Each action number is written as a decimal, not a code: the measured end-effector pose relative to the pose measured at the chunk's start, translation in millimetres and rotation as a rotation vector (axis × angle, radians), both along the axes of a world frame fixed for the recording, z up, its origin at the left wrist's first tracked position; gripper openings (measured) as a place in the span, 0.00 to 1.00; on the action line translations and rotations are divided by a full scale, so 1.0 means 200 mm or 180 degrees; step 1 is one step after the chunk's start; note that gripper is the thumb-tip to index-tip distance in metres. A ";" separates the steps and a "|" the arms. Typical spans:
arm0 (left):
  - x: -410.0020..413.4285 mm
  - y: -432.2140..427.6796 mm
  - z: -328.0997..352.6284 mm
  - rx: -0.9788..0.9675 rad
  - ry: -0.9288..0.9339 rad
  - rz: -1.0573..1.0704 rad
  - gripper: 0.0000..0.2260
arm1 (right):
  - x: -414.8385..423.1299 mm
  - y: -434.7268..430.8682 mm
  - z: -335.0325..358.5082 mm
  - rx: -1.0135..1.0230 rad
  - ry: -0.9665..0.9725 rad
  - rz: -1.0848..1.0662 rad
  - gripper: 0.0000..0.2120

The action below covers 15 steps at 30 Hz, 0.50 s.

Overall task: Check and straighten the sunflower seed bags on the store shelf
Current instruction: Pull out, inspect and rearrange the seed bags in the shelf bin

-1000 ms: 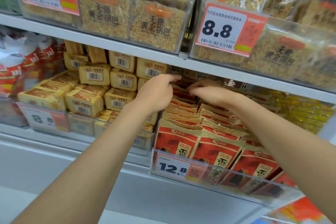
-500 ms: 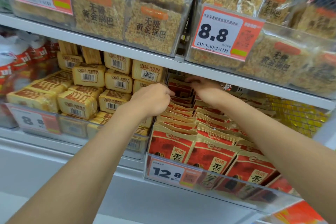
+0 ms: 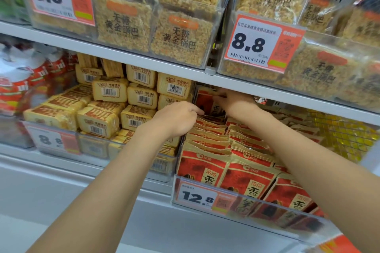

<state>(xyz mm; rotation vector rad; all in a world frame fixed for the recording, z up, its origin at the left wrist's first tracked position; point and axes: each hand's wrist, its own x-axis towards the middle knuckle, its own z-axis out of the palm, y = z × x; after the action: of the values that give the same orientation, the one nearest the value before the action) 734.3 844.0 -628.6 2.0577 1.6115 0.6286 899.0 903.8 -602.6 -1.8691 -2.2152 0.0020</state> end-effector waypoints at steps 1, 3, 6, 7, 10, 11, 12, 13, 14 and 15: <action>0.00 0.00 0.00 -0.0026 -0.0061 -0.0009 0.21 | 0.02 -0.05 0.00 0.0067 0.0070 0.0098 0.15; -0.01 0.00 0.00 -0.0100 -0.0291 -0.0034 0.21 | 0.07 -0.18 0.00 0.0151 0.0203 0.0385 0.15; -0.02 -0.01 -0.01 -0.0286 -0.0761 -0.0043 0.22 | 0.14 -0.34 0.01 0.0535 0.0464 0.0734 0.14; -0.02 -0.01 -0.02 -0.0334 -0.0843 -0.0017 0.22 | 0.16 -0.38 0.02 0.0719 0.0545 0.0842 0.14; -0.02 -0.02 -0.03 -0.0359 -0.1001 0.0030 0.22 | 0.23 -0.49 0.04 0.1224 0.0714 0.1133 0.13; -0.02 -0.03 -0.02 -0.0322 -0.1016 0.0023 0.21 | 0.25 -0.52 0.04 0.1405 0.0762 0.1189 0.13; -0.02 -0.04 -0.01 -0.0258 -0.1001 0.0030 0.21 | 0.27 -0.55 0.05 0.1601 0.0813 0.1215 0.13; -0.02 -0.05 -0.01 -0.0172 -0.0996 0.0054 0.21 | 0.29 -0.57 0.06 0.1795 0.0862 0.1225 0.13; -0.02 -0.06 0.00 -0.0091 -0.1037 0.0084 0.21 | 0.30 -0.59 0.07 0.1968 0.0904 0.1221 0.12; -0.02 -0.06 0.00 -0.0033 -0.1143 0.0118 0.21 | 0.32 -0.61 0.08 0.2103 0.0956 0.1210 0.13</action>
<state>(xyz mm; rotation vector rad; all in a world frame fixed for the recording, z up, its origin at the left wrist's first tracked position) 729.9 831.5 -629.1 1.7859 1.4404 0.9396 962.5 781.6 -586.5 -1.0190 -1.9901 -0.3174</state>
